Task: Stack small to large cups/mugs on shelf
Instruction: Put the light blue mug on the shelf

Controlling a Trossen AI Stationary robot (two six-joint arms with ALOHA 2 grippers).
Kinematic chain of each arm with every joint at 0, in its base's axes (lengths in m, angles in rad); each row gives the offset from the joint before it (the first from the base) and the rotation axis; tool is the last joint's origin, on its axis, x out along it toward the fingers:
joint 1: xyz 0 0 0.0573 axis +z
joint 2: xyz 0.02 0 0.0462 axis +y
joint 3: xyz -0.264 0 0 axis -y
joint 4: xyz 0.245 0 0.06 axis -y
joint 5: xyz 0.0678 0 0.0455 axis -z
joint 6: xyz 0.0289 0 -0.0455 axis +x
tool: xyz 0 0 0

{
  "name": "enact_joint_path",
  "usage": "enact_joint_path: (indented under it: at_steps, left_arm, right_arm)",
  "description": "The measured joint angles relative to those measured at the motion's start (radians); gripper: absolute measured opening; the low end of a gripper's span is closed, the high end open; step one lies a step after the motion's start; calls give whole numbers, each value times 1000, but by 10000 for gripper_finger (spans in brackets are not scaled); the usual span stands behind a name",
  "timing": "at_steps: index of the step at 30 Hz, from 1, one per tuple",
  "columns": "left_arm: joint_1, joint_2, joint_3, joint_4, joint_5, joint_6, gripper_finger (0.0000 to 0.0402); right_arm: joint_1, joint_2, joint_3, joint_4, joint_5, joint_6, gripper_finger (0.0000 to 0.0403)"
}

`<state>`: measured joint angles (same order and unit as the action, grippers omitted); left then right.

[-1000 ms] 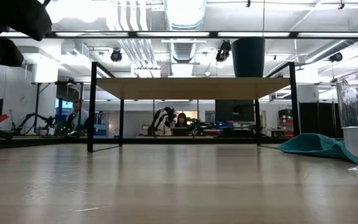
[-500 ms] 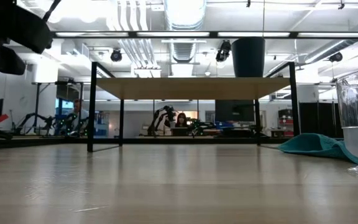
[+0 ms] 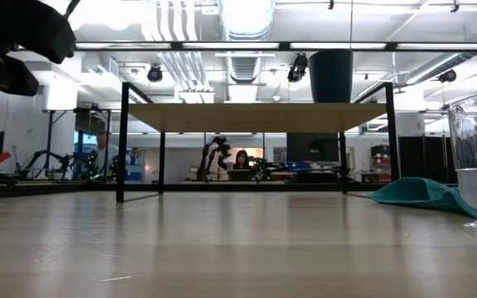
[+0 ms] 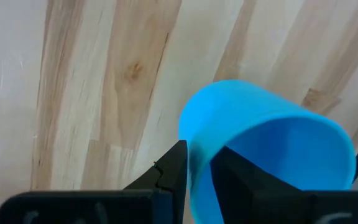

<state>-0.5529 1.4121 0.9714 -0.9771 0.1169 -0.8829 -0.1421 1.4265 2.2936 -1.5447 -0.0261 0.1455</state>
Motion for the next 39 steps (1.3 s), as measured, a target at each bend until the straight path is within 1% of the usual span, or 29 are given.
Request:
enact_joint_path:
  at_steps: [4, 6, 8, 13, 17, 19, 21, 24, 26, 28, 31, 32, 36, 39]
  left_arm:
    - [2, 1, -11, 0, -1, 0, 51]
    - [3, 3, -15, 0, -1, 1, 36]
    - [3, 3, -16, -1, -2, 0, 12]
    - [5, 3, -11, 8, -4, 0, 2]
    - [32, -11, 53, 15, -9, 8, 1]
    - [59, -26, 109, 13, -48, 15, 1]
    - [105, -36, 182, -10, -56, 36, 1]
    - [199, -32, 317, -135, -64, 81, 1]
    - [261, -21, 410, -222, -81, 156, 1]
    - [318, -8, 492, -286, -129, 251, 0]
    - [414, 9, 597, -302, -204, 408, 0]
    - [452, 18, 627, -303, -215, 444, 0]
    - [602, 76, 734, -308, -217, 527, 0]
    - [695, 138, 811, -309, -162, 587, 0]
  right_arm:
    - [0, 0, 0, 0, 0, 0, 95]
    - [0, 0, 0, 0, 0, 1, 97]
    - [0, 0, 0, 0, 0, 1, 98]
    - [0, 0, 0, 0, 0, 3, 94]
    - [0, 0, 0, 0, 0, 3, 91]
    - [0, 0, 0, 0, 0, 3, 90]
    - [0, 0, 0, 0, 0, 2, 91]
    - [0, 0, 0, 0, 0, 0, 93]
    - [0, 0, 0, 0, 0, 0, 92]
    - [0, 0, 0, 0, 0, 0, 90]
    - [0, 0, 0, 0, -1, 0, 89]
    - [0, 0, 0, 0, 0, 1, 89]
    - [0, 0, 0, 0, 0, 11, 93]
    - [0, 0, 0, 0, -1, 11, 93]
